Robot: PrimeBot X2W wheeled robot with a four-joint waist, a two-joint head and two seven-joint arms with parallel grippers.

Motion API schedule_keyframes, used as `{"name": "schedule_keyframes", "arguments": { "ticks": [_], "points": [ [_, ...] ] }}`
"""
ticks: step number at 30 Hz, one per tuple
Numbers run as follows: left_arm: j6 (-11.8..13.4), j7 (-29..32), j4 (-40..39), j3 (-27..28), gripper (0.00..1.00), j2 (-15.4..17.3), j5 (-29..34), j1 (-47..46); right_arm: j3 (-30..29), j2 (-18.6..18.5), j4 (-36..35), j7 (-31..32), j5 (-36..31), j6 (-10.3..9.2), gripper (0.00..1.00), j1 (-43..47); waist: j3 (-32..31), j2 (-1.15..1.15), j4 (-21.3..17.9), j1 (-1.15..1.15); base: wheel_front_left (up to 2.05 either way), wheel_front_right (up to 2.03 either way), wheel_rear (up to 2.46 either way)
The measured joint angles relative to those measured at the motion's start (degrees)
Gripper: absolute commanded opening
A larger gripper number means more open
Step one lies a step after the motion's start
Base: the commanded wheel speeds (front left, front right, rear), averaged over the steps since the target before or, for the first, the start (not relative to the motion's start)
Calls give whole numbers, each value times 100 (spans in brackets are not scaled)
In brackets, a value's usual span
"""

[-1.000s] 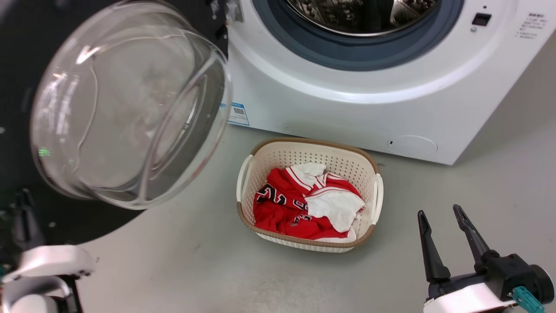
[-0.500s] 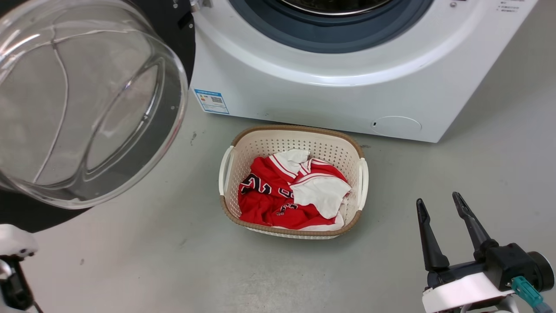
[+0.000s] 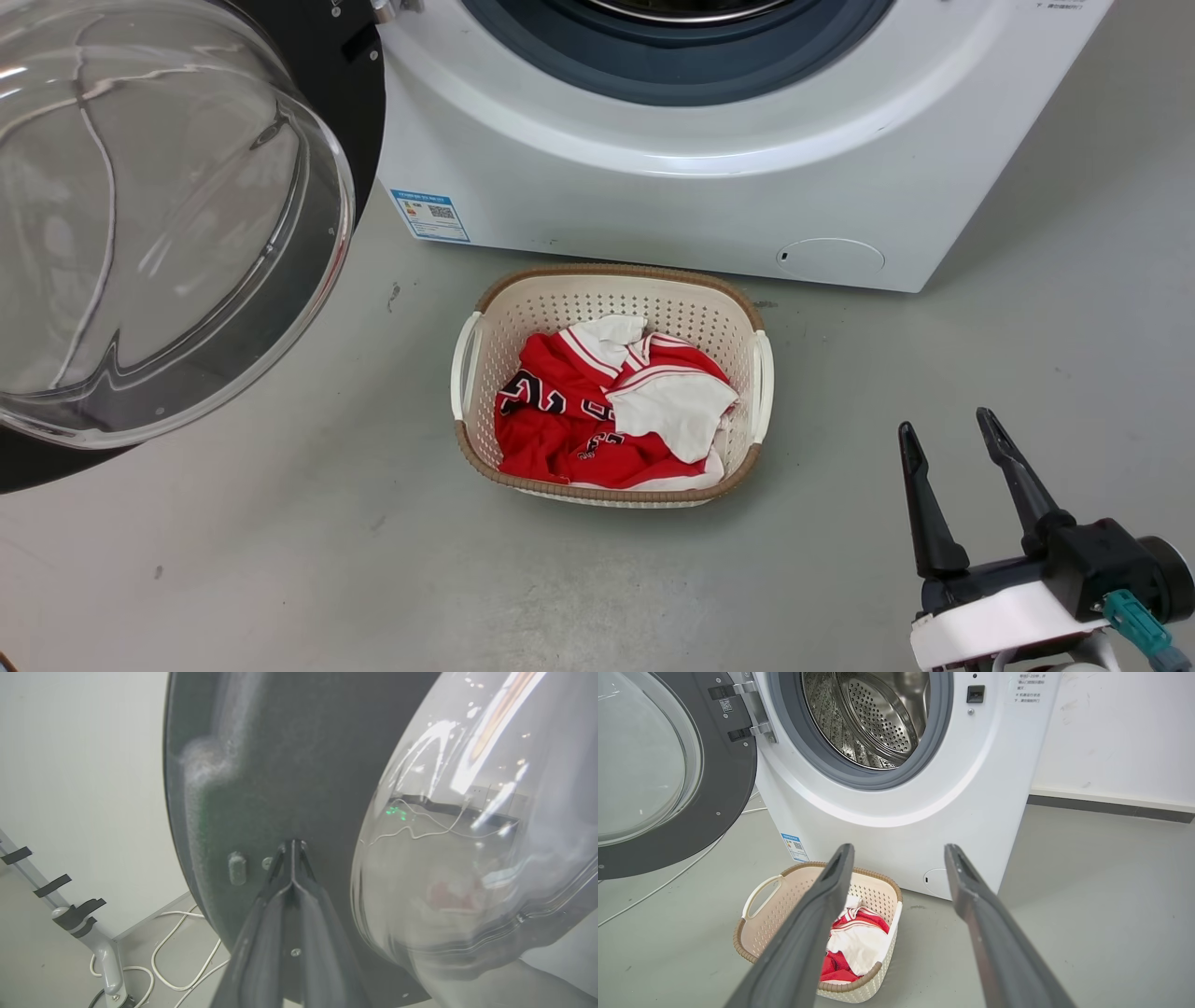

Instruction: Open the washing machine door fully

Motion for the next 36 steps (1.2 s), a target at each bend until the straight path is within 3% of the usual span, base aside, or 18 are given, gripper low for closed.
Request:
{"name": "schedule_keyframes", "arguments": {
  "ticks": [9, 19, 27, 36],
  "points": [
    [-199, 0, 102, 81, 0, 34, 134, -66, 22, 3, 21, 0, -3, 0, 100, -15, -112, 0, -6, 0, 0, 0, 0],
    [-361, 0, -594, 236, 0, -237, 331, 402, 55, 9, 76, 0, 187, 0, 100, 87, -505, 0, -12, 0, 0, 0, 0],
    [-556, 0, -1788, -99, 0, -782, 566, 1111, 31, 11, 101, 0, 374, 0, 100, 303, -910, 0, 24, -1, 0, 0, 0],
    [-646, 0, -3109, -1261, 0, -1653, 890, 2136, -9, 12, -5, 0, 460, -1, 100, 538, -1413, 0, -49, -1, 0, 0, 0]
  ]
}}
